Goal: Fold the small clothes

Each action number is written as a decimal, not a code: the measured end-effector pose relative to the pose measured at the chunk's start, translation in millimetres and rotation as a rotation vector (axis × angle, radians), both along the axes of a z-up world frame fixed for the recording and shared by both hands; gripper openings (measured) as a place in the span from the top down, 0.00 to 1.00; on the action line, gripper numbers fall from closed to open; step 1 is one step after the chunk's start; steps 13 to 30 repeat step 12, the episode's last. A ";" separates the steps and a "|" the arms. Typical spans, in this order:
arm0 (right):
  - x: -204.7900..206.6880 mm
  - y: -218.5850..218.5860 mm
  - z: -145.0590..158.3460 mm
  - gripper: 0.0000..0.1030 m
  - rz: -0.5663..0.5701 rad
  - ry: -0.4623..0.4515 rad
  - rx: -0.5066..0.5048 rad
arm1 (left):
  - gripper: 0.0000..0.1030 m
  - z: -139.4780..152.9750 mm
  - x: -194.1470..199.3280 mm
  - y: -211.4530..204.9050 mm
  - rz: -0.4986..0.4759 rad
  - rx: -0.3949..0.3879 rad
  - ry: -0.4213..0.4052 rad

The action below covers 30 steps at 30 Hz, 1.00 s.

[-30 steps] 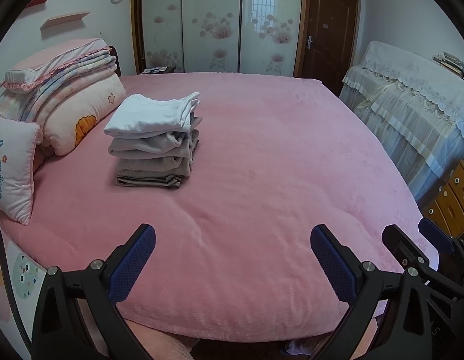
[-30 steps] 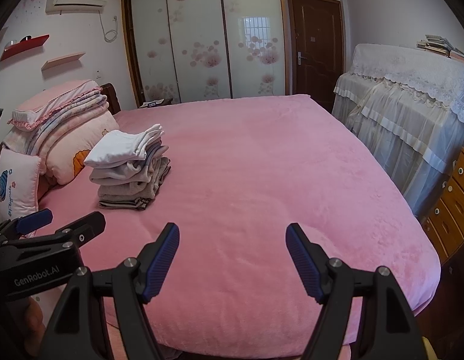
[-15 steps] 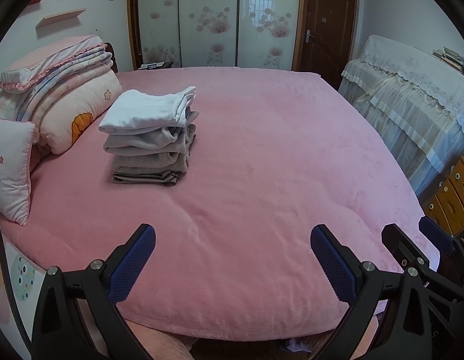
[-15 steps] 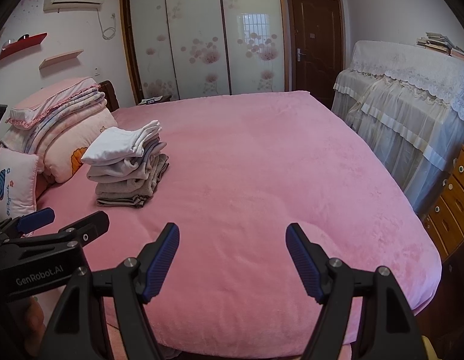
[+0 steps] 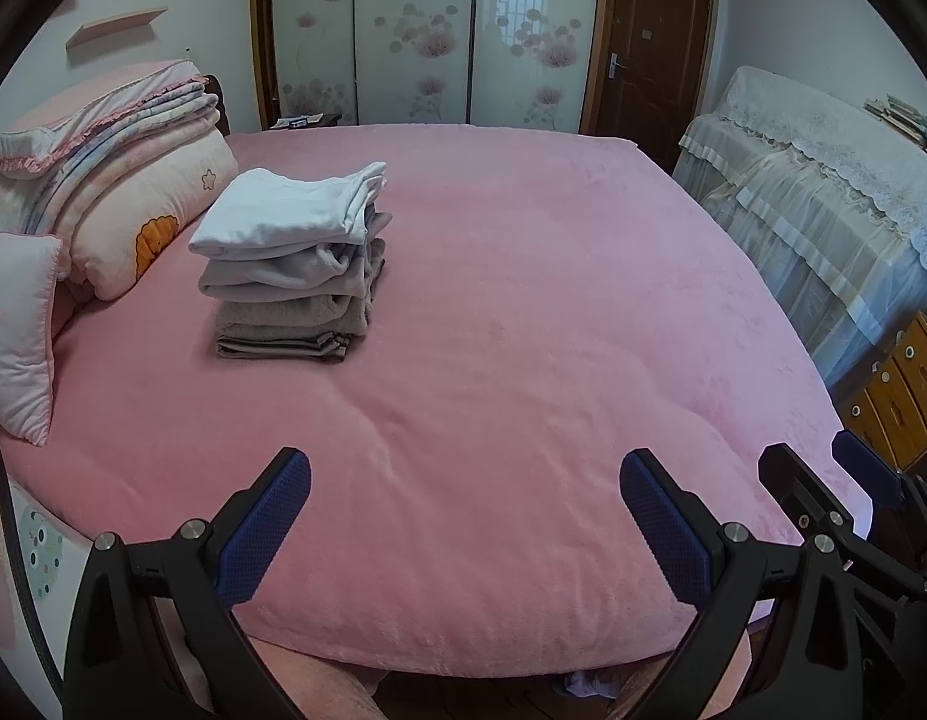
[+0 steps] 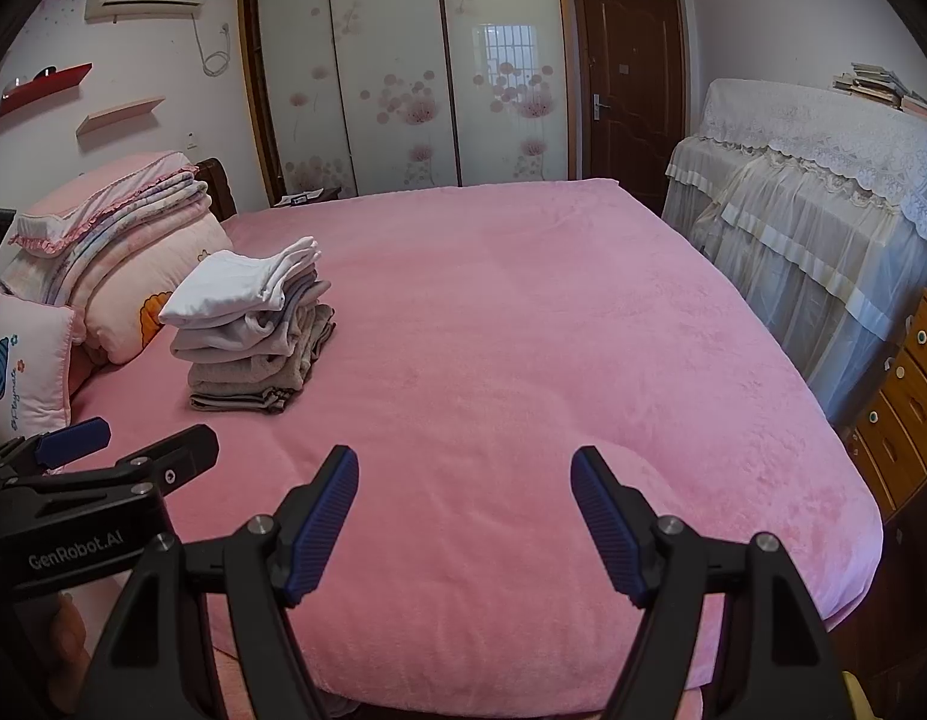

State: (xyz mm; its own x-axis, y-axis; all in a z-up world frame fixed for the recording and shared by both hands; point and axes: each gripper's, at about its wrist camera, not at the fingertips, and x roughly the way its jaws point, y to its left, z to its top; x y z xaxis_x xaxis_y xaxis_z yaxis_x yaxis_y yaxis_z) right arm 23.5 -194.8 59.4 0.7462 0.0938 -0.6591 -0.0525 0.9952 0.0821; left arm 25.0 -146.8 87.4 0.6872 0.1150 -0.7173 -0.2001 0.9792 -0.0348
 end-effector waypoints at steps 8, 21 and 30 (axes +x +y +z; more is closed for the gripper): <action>1.5 -5.7 -2.3 0.28 -0.003 0.002 -0.004 | 0.01 -0.1 0.6 0.4 -0.009 -0.001 -0.002; 1.5 -10.2 -3.0 0.28 -0.007 -0.004 -0.005 | 0.01 0.6 -0.5 0.1 -0.014 -0.007 -0.008; 1.5 -10.2 -3.0 0.28 -0.007 -0.004 -0.005 | 0.01 0.6 -0.5 0.1 -0.014 -0.007 -0.008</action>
